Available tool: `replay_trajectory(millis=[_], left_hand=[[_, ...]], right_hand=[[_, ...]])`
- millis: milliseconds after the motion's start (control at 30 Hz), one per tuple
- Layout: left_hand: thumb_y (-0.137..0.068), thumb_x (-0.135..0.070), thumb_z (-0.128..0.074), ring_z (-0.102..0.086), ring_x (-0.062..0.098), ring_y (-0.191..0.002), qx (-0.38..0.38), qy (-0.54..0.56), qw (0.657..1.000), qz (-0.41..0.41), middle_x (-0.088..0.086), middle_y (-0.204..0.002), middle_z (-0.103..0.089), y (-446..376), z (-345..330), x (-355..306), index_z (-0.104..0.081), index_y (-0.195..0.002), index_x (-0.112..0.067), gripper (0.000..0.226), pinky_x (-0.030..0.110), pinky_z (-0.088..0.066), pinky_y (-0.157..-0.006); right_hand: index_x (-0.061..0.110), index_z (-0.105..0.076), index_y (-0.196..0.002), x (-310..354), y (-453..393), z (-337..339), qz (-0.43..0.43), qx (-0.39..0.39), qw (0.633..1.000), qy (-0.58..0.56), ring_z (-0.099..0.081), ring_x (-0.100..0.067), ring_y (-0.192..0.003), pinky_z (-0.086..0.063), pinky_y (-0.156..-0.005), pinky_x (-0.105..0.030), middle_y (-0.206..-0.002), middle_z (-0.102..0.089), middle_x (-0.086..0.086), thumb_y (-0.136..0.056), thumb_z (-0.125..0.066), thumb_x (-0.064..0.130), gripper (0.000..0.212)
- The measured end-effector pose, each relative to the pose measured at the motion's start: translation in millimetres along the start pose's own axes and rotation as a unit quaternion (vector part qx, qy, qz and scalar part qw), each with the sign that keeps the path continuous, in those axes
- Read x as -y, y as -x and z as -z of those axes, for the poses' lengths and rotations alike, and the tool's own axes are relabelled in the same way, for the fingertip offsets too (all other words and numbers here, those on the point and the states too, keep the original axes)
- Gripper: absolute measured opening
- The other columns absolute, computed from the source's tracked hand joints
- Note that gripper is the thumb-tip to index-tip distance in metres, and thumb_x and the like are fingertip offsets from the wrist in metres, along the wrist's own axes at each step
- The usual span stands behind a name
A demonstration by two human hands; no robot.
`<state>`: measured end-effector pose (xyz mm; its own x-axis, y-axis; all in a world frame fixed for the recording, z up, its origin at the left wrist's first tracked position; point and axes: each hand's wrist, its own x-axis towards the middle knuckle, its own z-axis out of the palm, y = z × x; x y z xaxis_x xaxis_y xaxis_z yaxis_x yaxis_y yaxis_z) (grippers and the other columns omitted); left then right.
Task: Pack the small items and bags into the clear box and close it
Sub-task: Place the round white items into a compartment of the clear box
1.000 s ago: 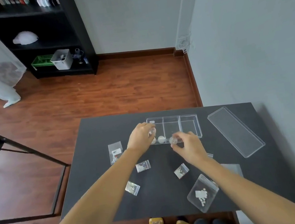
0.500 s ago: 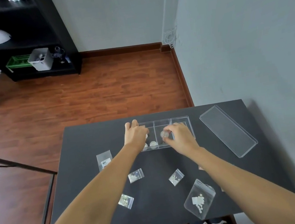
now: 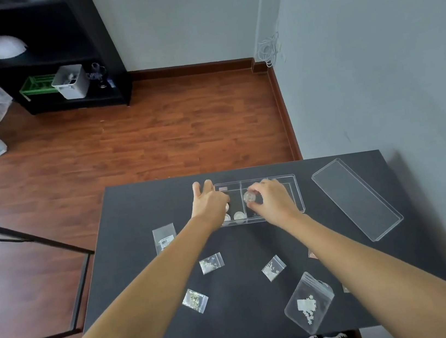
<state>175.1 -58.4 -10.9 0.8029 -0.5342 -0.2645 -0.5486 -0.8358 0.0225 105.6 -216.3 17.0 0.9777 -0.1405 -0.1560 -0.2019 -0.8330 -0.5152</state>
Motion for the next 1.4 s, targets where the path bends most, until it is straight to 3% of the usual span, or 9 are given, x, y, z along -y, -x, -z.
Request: replay_trajectory(millis=[100,267,433,667,867,1100,1267,1400], left_hand=[[-0.086,-0.013,-0.055,-0.036,0.026,-0.118,-0.014,0.026,0.999,-0.018,0.005,-0.095,-0.063,7.2,4.1,3.0,-0.070,-0.101,-0.026,0.025,0.050,-0.011,-0.103],[-0.084,-0.019,-0.056,-0.044,0.020,-0.122,-0.162,0.147,0.976,0.000,-0.010,-0.130,-0.056,30.0,0.8,16.6,-0.060,-0.124,-0.028,0.041,0.045,-0.017,-0.106],[-0.085,-0.055,-0.057,-0.018,0.019,-0.143,-0.020,0.215,0.976,-0.033,-0.009,-0.161,-0.015,37.0,-9.2,39.0,-0.028,-0.149,-0.024,0.077,0.047,-0.021,-0.114],[-0.085,-0.062,-0.054,-0.021,0.019,-0.144,-0.004,0.187,0.981,-0.043,-0.010,-0.162,-0.011,36.4,-7.3,38.4,-0.019,-0.152,-0.021,0.086,0.044,-0.023,-0.114],[-0.085,-0.062,-0.053,-0.022,0.020,-0.144,0.002,0.152,0.988,-0.037,-0.009,-0.162,-0.010,36.0,-1.5,34.6,-0.018,-0.152,-0.020,0.086,0.043,-0.023,-0.114],[-0.085,-0.062,-0.052,-0.024,0.021,-0.143,0.008,0.132,0.991,-0.033,-0.009,-0.162,-0.011,35.5,1.7,32.6,-0.018,-0.152,-0.020,0.086,0.043,-0.023,-0.115],[-0.086,-0.061,-0.052,-0.024,0.021,-0.143,0.020,0.123,0.992,-0.026,-0.009,-0.162,-0.009,35.9,5.2,29.4,-0.017,-0.152,-0.020,0.085,0.044,-0.023,-0.114],[-0.088,-0.057,-0.053,-0.023,0.022,-0.144,0.033,0.124,0.992,-0.022,-0.008,-0.163,-0.007,37.2,7.8,27.0,-0.017,-0.152,-0.020,0.082,0.045,-0.024,-0.114]], right_hand=[[0.011,-0.067,-0.114,4.7,-5.9,-2.0,0.009,0.004,1.000,0.005,-0.054,-0.030,-0.105,-0.044,-0.094,-0.042,-0.106,-0.066,-0.010,-0.086,-0.066,0.024,0.031],[0.011,-0.065,-0.119,13.8,-15.9,-5.4,0.053,0.016,0.998,0.044,-0.053,-0.030,-0.104,-0.044,-0.092,-0.041,-0.107,-0.068,-0.010,-0.086,-0.067,0.025,0.036],[0.013,-0.064,-0.120,21.7,-26.5,-12.6,0.113,0.048,0.983,0.137,-0.050,-0.029,-0.107,-0.040,-0.090,-0.038,-0.112,-0.068,-0.007,-0.089,-0.061,0.022,0.033],[0.013,-0.069,-0.090,30.1,-37.3,-22.8,0.137,0.096,0.930,0.328,-0.047,-0.028,-0.102,-0.032,-0.080,-0.035,-0.091,-0.070,-0.004,-0.086,-0.062,0.012,0.008],[0.017,-0.053,-0.071,36.4,-40.6,-29.5,0.095,0.105,0.922,0.360,-0.042,-0.029,-0.107,-0.031,-0.090,-0.038,-0.082,-0.067,-0.001,-0.085,-0.056,0.002,0.021],[0.016,-0.066,-0.087,39.8,-41.9,-25.8,0.086,0.138,0.915,0.368,-0.039,-0.030,-0.108,-0.028,-0.090,-0.039,-0.093,-0.068,-0.004,-0.086,-0.053,0.002,0.019],[0.017,-0.068,-0.101,36.0,-33.3,-19.2,0.090,0.162,0.920,0.345,-0.040,-0.030,-0.108,-0.024,-0.082,-0.039,-0.103,-0.066,-0.008,-0.086,-0.052,0.004,0.025],[0.023,-0.063,-0.122,27.3,-17.3,-11.6,0.100,0.133,0.952,0.257,-0.040,-0.029,-0.115,-0.028,-0.092,-0.041,-0.117,-0.065,-0.005,-0.090,-0.053,0.005,0.038]])
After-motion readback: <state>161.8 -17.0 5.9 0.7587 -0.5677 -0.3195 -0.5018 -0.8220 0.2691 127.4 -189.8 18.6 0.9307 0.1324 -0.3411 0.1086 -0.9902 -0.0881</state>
